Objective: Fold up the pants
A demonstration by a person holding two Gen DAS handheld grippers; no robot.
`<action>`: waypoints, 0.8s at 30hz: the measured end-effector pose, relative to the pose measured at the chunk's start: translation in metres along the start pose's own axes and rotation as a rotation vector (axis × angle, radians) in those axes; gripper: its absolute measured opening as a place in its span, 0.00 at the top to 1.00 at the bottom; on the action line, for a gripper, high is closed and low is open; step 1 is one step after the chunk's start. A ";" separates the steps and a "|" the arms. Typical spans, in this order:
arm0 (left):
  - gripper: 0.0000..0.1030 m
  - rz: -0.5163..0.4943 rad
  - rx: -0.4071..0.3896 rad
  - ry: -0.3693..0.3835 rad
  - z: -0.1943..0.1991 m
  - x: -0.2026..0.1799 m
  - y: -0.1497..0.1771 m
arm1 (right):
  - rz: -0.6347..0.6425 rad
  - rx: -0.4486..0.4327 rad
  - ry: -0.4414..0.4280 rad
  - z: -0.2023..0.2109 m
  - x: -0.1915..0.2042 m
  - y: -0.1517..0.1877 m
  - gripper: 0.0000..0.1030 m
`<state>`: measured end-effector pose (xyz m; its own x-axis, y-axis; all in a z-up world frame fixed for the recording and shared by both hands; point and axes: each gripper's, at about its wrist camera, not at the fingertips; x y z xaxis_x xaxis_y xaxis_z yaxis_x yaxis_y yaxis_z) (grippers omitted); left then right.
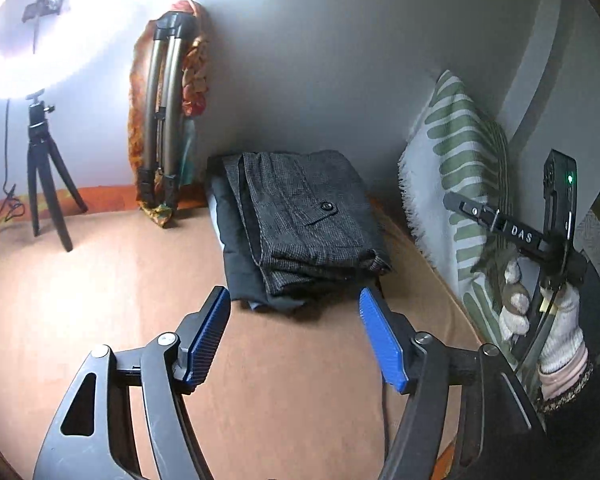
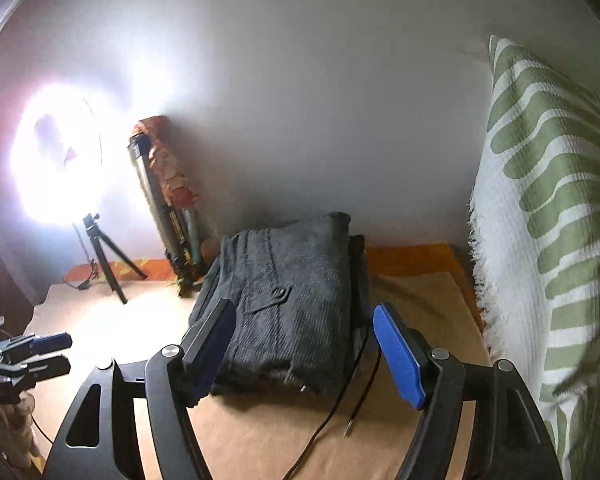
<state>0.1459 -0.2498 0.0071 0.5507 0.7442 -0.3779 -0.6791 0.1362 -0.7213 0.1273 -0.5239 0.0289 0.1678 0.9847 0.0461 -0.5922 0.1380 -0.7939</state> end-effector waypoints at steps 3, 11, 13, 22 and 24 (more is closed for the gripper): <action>0.34 -0.007 -0.006 -0.003 0.009 -0.002 0.007 | 0.021 -0.006 0.002 0.014 0.012 0.011 0.28; 0.34 -0.039 -0.013 -0.017 0.033 -0.010 0.030 | 0.043 -0.001 0.005 0.043 0.043 0.043 0.28; 0.34 -0.051 -0.020 -0.019 0.040 -0.013 0.036 | 0.049 -0.008 0.005 0.050 0.051 0.051 0.28; 0.27 -0.125 -0.051 -0.047 0.069 -0.027 0.060 | 0.047 -0.021 -0.004 0.074 0.081 0.084 0.28; 0.27 -0.136 -0.060 -0.065 0.073 -0.029 0.063 | 0.036 -0.031 -0.007 0.079 0.085 0.089 0.27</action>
<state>0.0516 -0.2147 0.0147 0.6012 0.7630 -0.2376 -0.5696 0.2006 -0.7971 0.0266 -0.4194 0.0107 0.1416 0.9897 0.0212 -0.5734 0.0994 -0.8132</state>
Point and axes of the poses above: each gripper's, at about its wrist camera, not at the fingertips, and z roughly against the way its jaws point, x to its left, y to its underside, and after that the axes turned 5 degrees about y, right-handed
